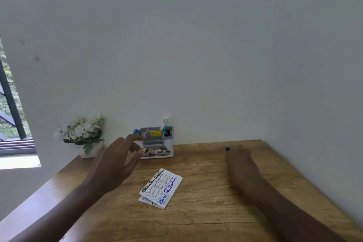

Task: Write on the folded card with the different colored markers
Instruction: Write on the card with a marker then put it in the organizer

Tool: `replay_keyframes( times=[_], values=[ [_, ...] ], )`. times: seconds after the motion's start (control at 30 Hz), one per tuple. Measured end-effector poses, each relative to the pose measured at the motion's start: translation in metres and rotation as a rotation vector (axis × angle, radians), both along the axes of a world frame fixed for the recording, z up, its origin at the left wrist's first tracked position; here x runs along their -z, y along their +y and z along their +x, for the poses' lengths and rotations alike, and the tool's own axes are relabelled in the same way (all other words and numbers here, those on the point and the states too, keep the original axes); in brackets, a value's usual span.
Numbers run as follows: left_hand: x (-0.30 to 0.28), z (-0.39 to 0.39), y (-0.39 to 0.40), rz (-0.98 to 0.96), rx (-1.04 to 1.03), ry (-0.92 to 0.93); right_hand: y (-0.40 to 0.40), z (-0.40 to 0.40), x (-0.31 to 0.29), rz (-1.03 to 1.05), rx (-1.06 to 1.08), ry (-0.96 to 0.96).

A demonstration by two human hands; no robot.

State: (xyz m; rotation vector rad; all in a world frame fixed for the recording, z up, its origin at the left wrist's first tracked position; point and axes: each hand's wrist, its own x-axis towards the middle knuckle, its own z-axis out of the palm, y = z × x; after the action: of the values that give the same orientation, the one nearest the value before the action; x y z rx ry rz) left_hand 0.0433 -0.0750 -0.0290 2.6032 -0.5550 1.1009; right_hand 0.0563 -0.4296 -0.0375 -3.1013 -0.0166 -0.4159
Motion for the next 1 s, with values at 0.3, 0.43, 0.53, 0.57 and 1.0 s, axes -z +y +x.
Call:
replay_keyframes(
  times=[0.3, 0.43, 0.53, 0.57, 1.0],
  values=[
    [0.029, -0.018, -0.007, -0.067, 0.077, 0.098, 0.019, -0.009, -0.003, 0.33, -0.117, 0.036],
    [0.032, -0.024, -0.02, -0.068, 0.129, 0.108, 0.031, -0.013, -0.002, 0.767, -0.21, 0.121],
    [0.03, -0.025, -0.026, -0.073, 0.156, 0.09, 0.052, -0.021, -0.011, 1.279, -0.271, 0.159],
    [0.029, -0.026, -0.027, -0.087, 0.166, 0.1, 0.059, -0.024, -0.013, 1.424, -0.314, 0.158],
    [0.032, -0.039, -0.061, -0.156, 0.363, 0.419, 0.086, -0.055, -0.005, 1.32, -0.704, -0.05]
  ],
)
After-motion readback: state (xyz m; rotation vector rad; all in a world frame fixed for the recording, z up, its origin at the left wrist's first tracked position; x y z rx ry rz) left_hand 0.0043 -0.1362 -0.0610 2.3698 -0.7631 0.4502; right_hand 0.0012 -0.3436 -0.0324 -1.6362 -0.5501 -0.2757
